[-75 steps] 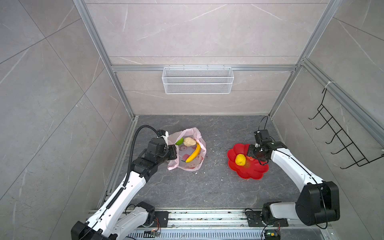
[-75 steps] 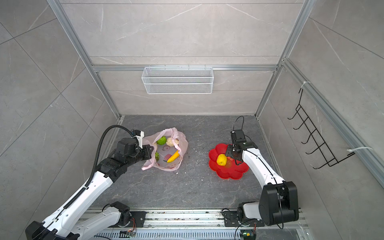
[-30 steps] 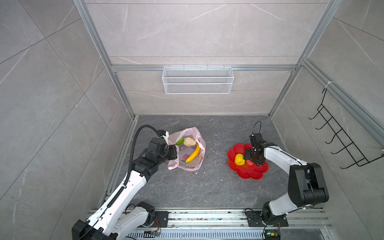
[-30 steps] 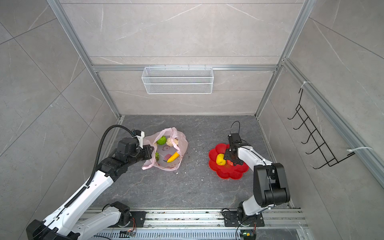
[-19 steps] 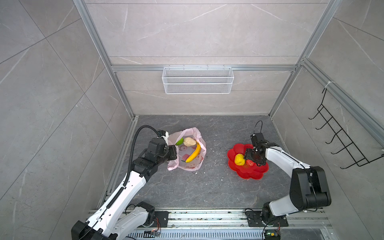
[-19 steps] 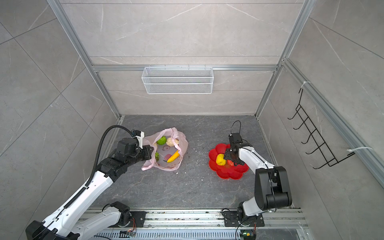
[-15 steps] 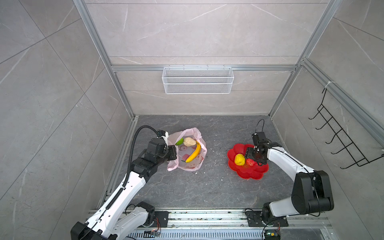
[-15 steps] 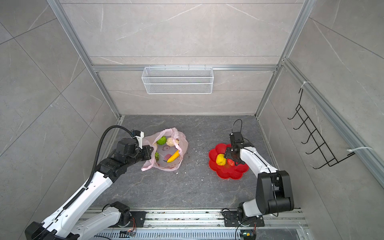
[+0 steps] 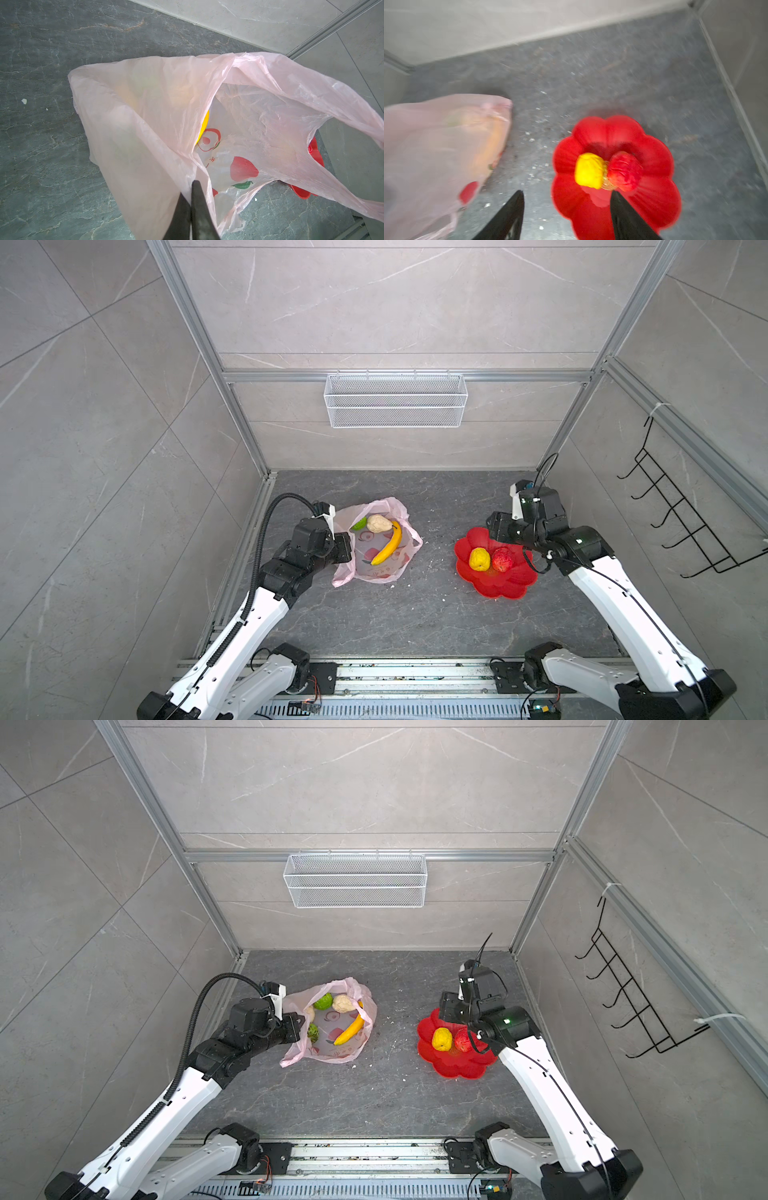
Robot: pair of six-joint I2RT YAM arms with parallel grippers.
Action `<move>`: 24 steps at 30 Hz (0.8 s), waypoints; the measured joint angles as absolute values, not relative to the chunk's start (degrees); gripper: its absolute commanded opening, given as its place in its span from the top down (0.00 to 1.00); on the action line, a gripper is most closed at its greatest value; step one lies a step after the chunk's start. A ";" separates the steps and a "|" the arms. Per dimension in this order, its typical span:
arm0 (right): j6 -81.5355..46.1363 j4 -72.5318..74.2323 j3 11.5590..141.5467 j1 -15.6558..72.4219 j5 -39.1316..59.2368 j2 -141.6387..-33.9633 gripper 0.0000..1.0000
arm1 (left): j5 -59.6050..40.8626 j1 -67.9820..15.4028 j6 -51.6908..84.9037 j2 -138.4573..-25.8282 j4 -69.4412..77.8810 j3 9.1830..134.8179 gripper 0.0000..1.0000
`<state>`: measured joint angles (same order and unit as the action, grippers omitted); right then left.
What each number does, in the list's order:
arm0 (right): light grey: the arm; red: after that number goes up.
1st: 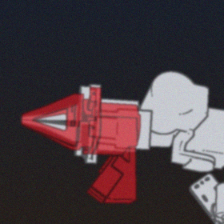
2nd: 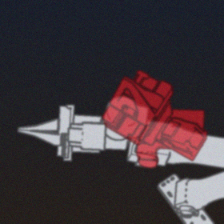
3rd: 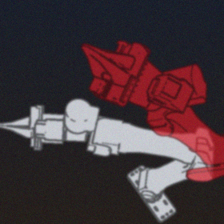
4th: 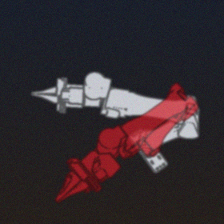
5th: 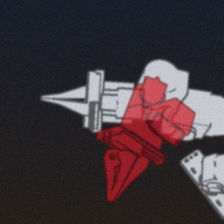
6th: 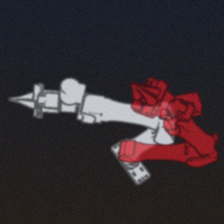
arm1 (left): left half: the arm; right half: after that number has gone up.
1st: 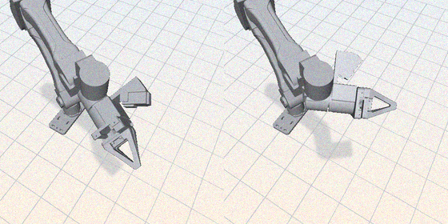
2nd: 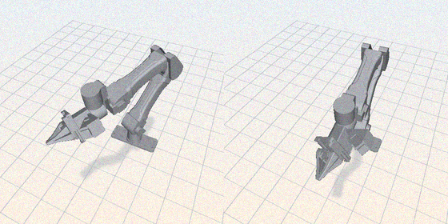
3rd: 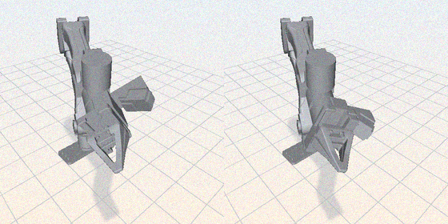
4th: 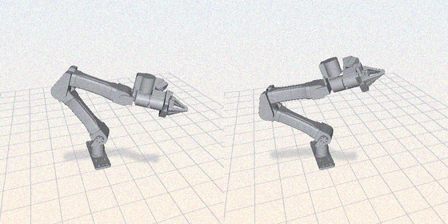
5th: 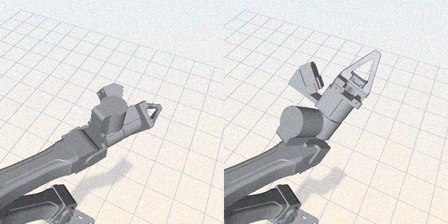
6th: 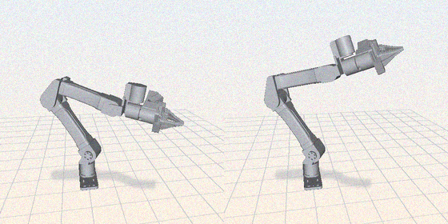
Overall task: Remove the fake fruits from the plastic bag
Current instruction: 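Move the right gripper back over the bag opening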
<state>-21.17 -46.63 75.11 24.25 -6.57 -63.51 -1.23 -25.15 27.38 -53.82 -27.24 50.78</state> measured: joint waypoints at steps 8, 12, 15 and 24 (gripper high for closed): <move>-19.97 -44.66 86.89 45.01 -7.33 -68.40 0.45 | -1.48 -25.15 27.40 -52.49 -27.40 50.78 1.00; -17.61 -42.02 93.06 54.83 -8.93 -77.21 0.47 | -1.52 -25.15 27.40 -52.53 -27.35 50.78 1.00; -16.25 -38.61 95.72 58.28 -8.51 -83.53 0.51 | -1.61 -25.15 27.42 -52.71 -27.18 50.76 1.00; -15.79 -32.67 95.81 58.54 -5.87 -97.78 0.55 | -1.58 -25.15 27.42 -53.19 -26.96 50.78 1.00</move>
